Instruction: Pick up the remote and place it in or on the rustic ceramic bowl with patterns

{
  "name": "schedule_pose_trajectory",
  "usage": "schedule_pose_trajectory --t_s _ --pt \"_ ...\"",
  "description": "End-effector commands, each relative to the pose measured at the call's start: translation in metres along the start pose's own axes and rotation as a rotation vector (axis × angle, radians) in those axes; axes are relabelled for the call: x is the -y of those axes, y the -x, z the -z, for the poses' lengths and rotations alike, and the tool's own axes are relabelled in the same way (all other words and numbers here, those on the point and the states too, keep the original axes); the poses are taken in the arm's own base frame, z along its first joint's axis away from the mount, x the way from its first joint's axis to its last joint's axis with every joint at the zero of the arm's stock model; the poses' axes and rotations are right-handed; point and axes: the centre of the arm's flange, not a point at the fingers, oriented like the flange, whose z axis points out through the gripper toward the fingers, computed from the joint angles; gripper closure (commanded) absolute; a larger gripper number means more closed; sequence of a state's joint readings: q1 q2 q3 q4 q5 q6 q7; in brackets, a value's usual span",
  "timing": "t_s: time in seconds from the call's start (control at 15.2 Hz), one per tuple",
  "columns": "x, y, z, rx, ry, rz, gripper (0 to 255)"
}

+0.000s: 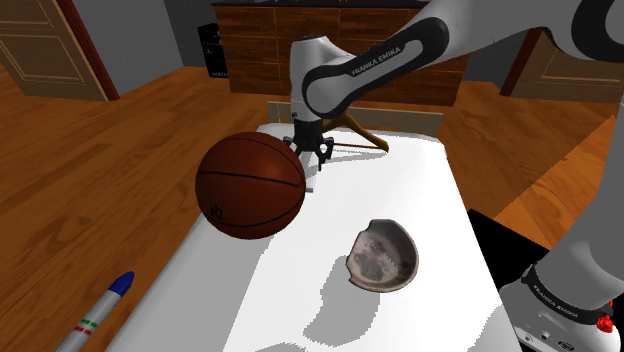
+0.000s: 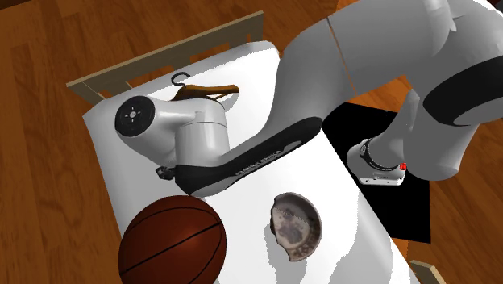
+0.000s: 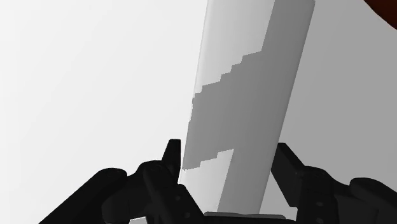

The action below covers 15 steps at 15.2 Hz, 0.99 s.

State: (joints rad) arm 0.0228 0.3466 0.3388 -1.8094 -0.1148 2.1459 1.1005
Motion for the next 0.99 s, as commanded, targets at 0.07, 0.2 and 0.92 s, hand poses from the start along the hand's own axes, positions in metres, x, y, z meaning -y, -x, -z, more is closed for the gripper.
schedule_pose_trajectory --t_s 0.07,0.2,0.92 --pt "0.001 0.001 0.016 0.0 0.0 0.0 255" --pt "0.001 0.002 0.027 0.0 0.0 0.0 255" --pt "0.002 0.002 0.085 0.0 0.0 0.0 255"
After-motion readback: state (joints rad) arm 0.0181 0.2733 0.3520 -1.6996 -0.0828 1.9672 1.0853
